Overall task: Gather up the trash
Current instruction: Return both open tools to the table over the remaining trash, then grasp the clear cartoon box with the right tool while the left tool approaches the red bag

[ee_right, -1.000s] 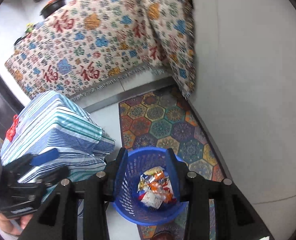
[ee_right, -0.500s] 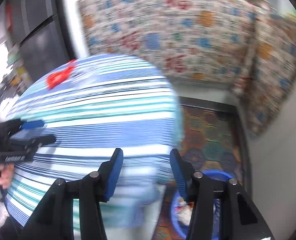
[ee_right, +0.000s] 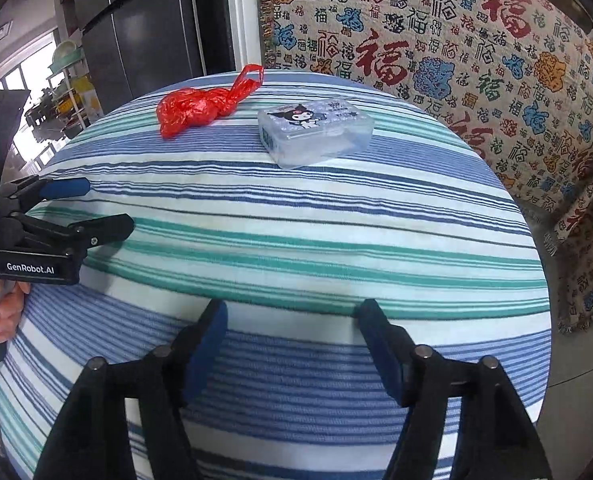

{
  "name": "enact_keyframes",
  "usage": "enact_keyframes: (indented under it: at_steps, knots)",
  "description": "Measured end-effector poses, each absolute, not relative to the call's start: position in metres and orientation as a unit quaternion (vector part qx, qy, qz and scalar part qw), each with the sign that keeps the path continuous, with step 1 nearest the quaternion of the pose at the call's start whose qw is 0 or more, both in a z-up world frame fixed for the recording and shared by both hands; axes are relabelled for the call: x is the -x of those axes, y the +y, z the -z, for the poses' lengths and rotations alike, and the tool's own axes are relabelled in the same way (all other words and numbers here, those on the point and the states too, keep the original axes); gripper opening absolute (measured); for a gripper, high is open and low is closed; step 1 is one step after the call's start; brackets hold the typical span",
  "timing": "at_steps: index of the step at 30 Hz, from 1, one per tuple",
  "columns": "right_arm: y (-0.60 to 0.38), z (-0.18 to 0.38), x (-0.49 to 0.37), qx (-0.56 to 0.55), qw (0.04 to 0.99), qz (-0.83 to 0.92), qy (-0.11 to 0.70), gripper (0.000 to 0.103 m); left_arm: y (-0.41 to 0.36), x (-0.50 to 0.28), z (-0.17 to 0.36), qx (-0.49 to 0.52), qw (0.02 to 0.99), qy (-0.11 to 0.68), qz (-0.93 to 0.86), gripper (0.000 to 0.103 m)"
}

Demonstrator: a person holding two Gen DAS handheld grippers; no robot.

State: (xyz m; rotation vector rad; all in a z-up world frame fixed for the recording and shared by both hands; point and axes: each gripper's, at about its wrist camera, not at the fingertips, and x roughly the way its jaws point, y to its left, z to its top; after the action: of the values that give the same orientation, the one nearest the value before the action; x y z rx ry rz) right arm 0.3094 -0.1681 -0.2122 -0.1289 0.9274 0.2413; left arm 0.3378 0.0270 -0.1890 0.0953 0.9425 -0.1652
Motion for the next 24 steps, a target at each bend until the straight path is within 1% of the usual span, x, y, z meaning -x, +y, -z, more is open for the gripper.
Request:
enact_keyframes:
  at_steps: [2, 3, 5, 7, 14, 20, 21, 22, 23, 24]
  knots:
    - [-0.161, 0.214, -0.316, 0.054, 0.891, -0.109, 0.438, 0.085, 0.036, -0.353, 0.189, -0.045, 0.886, 0.453, 0.083, 0.103]
    - [-0.157, 0.216, -0.318, 0.053, 0.892, -0.105, 0.436, 0.087, 0.040, -0.359, 0.189, -0.047, 0.886, 0.453, 0.086, 0.103]
    - [-0.149, 0.218, -0.331, 0.046, 0.891, -0.096, 0.441, 0.097, 0.044, -0.374, 0.188, -0.047, 0.885, 0.455, 0.090, 0.103]
    - [-0.139, 0.220, -0.347, 0.042, 0.890, -0.084, 0.447, 0.102, 0.052, -0.384, 0.187, -0.039, 0.886, 0.454, 0.081, 0.103]
    - [-0.111, 0.220, -0.411, -0.007, 0.891, 0.007, 0.453, 0.103, 0.055, -0.390, 0.187, -0.037, 0.887, 0.454, 0.072, 0.103]
    - [-0.112, 0.218, -0.444, -0.061, 0.887, 0.101, 0.447, 0.103, 0.055, -0.392, 0.187, -0.037, 0.887, 0.454, 0.072, 0.103]
    - [-0.116, 0.218, -0.447, -0.064, 0.886, 0.100, 0.448, 0.102, 0.055, -0.392, 0.187, -0.037, 0.887, 0.454, 0.072, 0.103]
    - [-0.120, 0.216, -0.448, -0.065, 0.888, 0.098, 0.445, 0.092, 0.055, -0.392, 0.187, -0.037, 0.887, 0.454, 0.072, 0.103]
    - [-0.122, 0.214, -0.447, -0.063, 0.892, 0.101, 0.436, 0.074, 0.055, -0.392, 0.187, -0.037, 0.887, 0.454, 0.072, 0.103]
    - [-0.128, 0.213, -0.443, -0.059, 0.894, 0.109, 0.430, 0.072, 0.055, -0.392, 0.187, -0.037, 0.888, 0.454, 0.072, 0.103]
